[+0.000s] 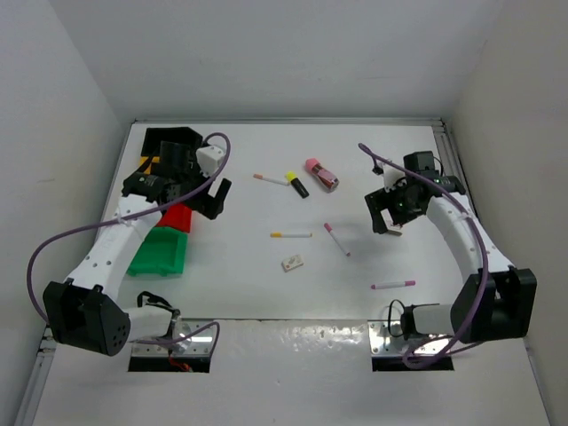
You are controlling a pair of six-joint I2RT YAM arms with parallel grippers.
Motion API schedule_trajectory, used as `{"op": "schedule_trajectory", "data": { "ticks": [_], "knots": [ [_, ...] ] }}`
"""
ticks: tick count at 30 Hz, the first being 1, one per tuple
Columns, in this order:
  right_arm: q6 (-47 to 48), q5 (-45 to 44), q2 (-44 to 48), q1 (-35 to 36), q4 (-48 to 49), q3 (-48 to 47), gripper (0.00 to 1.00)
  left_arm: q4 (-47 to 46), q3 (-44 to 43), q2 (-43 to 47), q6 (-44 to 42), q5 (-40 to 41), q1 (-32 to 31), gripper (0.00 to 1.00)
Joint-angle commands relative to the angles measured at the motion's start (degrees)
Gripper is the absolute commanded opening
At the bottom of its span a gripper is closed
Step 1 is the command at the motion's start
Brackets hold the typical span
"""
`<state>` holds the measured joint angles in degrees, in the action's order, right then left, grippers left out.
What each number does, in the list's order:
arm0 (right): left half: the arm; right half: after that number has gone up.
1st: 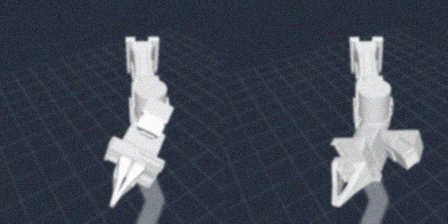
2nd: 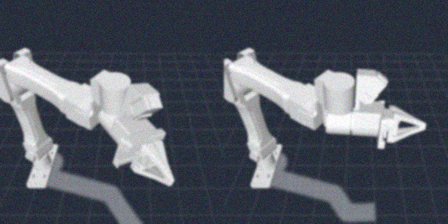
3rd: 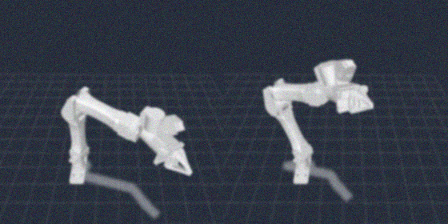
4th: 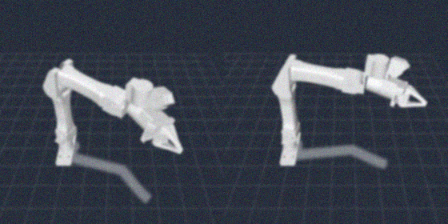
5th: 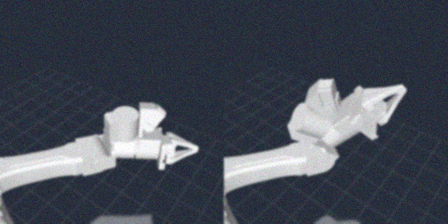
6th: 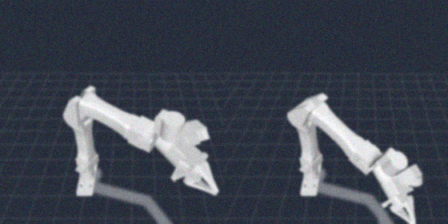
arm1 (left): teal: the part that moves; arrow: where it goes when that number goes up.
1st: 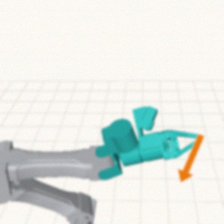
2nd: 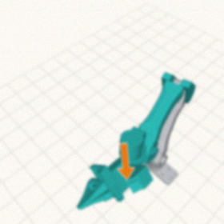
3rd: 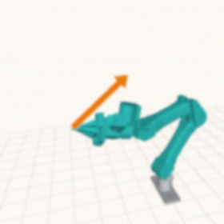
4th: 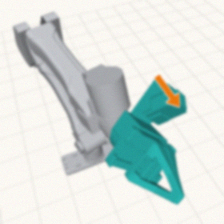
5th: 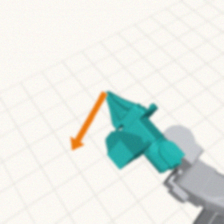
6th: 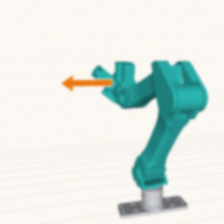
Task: Sort the stationery into containers
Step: Pick up the stapler from the center of the board.
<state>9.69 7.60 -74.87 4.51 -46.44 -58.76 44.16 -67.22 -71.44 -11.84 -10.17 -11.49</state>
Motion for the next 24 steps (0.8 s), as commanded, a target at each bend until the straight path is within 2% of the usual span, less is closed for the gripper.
{"op": "schedule_trajectory", "data": {
  "ticks": [1, 3, 5, 10, 15, 20, 24],
  "knots": [
    [7.69, 2.6, -2.46, -2.92, -2.52, -2.67, 0.95, 0.3, -0.45, 1.13, -2.92, -2.3, -1.17, 1.0],
    [13.4, 2.86, -5.88, -4.25, -2.78, -4.16, 0.94, 1.71, -1.24, 0.08, -4.77, -5.01, -1.26, 1.0],
    [18.83, 4.7, -9.13, -9.51, -2.17, -5.04, 0.94, 2.68, -1.68, -1.15, -5.3, -7.74, -1.26, 1.0],
    [25.81, 5.41, -15.47, -14.26, 0.9, -6.27, 0.94, 1.28, -1.51, -1.25, -6.36, -12.23, -1.43, 1.0],
    [32.47, 9.96, -23.9, -16.37, -1.19, -11.46, 0.93, 1.8, -2.74, -2.73, -8.29, -16.71, -1.61, 1.0],
    [40.83, 14.46, -27.69, -17.34, -2.52, -13.57, 0.94, 3.56, -3.53, -4.06, -12.59, -22.86, -1.87, 1.0],
    [46.72, 15.78, -30.5, -17.43, -4.97, -16.2, 0.94, 3.83, -3.53, -5.55, -13.74, -24.01, -1.96, 1.0]
  ]
}}
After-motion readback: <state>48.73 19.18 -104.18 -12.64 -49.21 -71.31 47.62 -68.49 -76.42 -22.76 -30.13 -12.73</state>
